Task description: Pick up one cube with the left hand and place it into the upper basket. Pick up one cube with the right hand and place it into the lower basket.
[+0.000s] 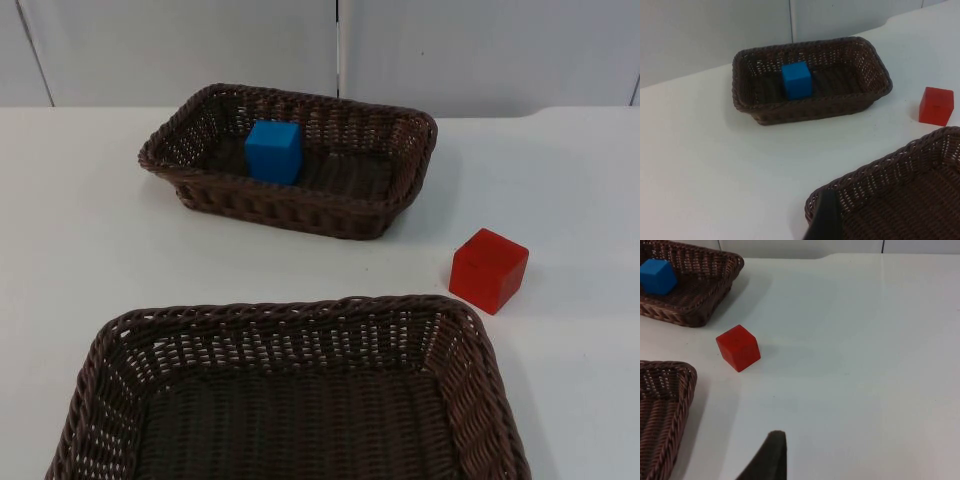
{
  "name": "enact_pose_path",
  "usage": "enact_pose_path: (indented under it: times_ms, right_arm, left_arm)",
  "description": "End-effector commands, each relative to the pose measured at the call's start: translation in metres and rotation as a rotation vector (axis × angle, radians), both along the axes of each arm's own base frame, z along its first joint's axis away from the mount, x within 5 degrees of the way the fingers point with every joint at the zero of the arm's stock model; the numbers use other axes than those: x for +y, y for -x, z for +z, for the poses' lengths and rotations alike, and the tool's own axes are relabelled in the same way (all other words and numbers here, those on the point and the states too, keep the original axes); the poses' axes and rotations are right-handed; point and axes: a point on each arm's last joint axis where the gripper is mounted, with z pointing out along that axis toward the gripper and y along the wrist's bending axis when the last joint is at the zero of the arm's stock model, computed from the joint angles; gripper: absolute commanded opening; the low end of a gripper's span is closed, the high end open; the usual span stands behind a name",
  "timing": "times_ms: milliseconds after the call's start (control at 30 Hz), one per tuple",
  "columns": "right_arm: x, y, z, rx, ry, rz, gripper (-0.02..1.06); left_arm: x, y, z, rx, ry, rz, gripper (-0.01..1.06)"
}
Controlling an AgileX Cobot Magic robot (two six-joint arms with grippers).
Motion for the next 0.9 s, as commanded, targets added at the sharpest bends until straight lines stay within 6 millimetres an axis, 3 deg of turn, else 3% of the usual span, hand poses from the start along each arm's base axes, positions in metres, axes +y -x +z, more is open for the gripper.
enact_pose_path:
  times_ms: [0, 500, 633, 867]
  right_arm:
    - [0.000, 0.000, -0.002, -0.001, 0.007, -0.008, 1.05]
    - [0.001, 0.000, 0.001, -0.013, -0.014, -0.005, 1.05]
    - [0.002, -0.013, 0.009, 0.016, -0.006, -0.007, 1.05]
    - [0.008, -0.057, 0.030, 0.076, 0.008, -0.006, 1.05]
  left_arm:
    - [0.000, 0.000, -0.001, 0.002, 0.006, 0.005, 0.69]
    - [0.001, 0.000, -0.001, -0.006, -0.002, 0.011, 0.69]
    - [0.001, 0.000, -0.001, -0.010, -0.001, 0.012, 0.69]
    - [0.002, -0.001, 0.000, -0.021, -0.006, 0.016, 0.69]
